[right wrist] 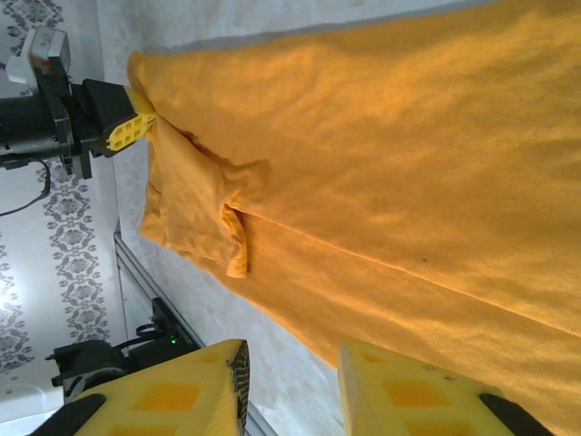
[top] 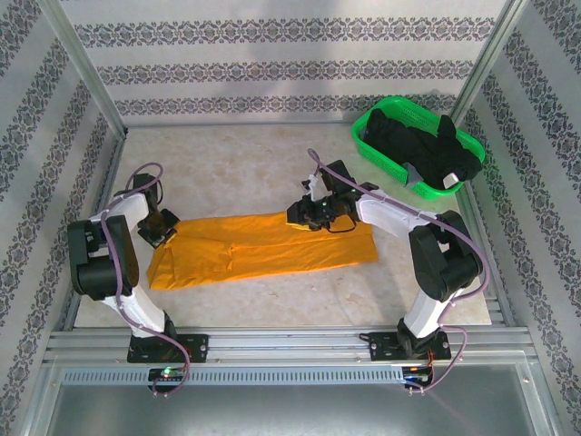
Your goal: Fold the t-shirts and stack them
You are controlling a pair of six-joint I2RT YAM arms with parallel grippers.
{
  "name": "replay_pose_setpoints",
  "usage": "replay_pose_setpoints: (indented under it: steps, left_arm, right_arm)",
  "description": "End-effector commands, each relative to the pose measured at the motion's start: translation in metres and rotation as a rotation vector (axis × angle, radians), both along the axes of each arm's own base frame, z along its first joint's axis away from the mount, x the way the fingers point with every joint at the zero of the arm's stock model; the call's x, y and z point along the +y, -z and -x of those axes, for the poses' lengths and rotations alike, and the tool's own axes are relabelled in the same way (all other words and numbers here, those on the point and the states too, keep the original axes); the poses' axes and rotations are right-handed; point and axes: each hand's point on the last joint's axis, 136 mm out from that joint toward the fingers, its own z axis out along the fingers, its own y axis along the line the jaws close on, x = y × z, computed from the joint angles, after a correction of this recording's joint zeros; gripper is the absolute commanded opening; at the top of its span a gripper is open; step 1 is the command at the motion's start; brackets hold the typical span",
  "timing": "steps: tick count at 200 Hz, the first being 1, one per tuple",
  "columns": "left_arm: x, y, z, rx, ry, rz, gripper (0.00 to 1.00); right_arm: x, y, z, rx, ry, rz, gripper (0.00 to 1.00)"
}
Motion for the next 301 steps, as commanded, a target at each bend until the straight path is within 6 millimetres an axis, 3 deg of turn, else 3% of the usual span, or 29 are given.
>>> replay_pose_setpoints:
  steps: [1,27,42,60,85,108,139,176,202,219,234,259,273,301]
  left_arm:
    - [0.014,-0.010,-0.008,-0.021,0.002,-0.062,0.16]
    - [0.014,-0.042,0.007,-0.058,-0.040,-0.128,0.41]
    - [-0.002,-0.058,0.025,-0.090,-0.085,-0.111,0.42]
    - [-0.041,-0.064,0.052,-0.121,-0.143,-0.002,0.36]
    - [-0.100,-0.050,0.089,-0.101,-0.194,0.141,0.32]
    - [-0.129,-0.033,0.107,-0.093,-0.251,0.225,0.30]
    - [-0.140,-0.003,0.119,-0.028,-0.272,0.240,0.28]
    - [-0.119,0.021,0.115,-0.013,-0.335,0.174,0.28]
    - [-0.102,0.028,0.086,-0.025,-0.330,0.141,0.27]
    - [-0.091,0.028,0.051,-0.057,-0.312,0.138,0.25]
    - [-0.083,0.029,0.011,-0.098,-0.284,0.149,0.23]
    - [-0.083,0.028,-0.076,-0.206,-0.195,0.180,0.22]
    - [-0.094,0.028,-0.124,-0.247,-0.130,0.224,0.21]
    - [-0.128,0.027,-0.202,-0.312,-0.039,0.303,0.21]
  right_arm:
    - [-0.019,0.001,-0.003,-0.028,0.035,0.046,0.33]
    - [-0.054,0.009,-0.017,-0.041,0.118,0.125,0.29]
    - [-0.083,0.020,-0.022,-0.028,0.167,0.232,0.25]
    - [-0.111,0.033,-0.026,-0.006,0.194,0.332,0.23]
    - [-0.136,0.045,-0.032,0.004,0.200,0.435,0.23]
    - [-0.147,0.057,-0.037,0.019,0.175,0.529,0.23]
    - [-0.161,0.077,-0.043,0.059,0.155,0.640,0.23]
    - [-0.170,0.098,-0.042,0.126,0.124,0.738,0.24]
    - [-0.176,0.107,-0.031,0.183,0.103,0.825,0.25]
    - [-0.177,0.108,-0.019,0.208,0.113,0.842,0.25]
    - [-0.176,0.107,-0.005,0.235,0.121,0.846,0.26]
    - [-0.173,0.107,0.027,0.265,0.132,0.875,0.26]
    - [-0.171,0.109,0.046,0.278,0.142,0.891,0.26]
    - [-0.156,0.112,0.087,0.313,0.172,0.882,0.26]
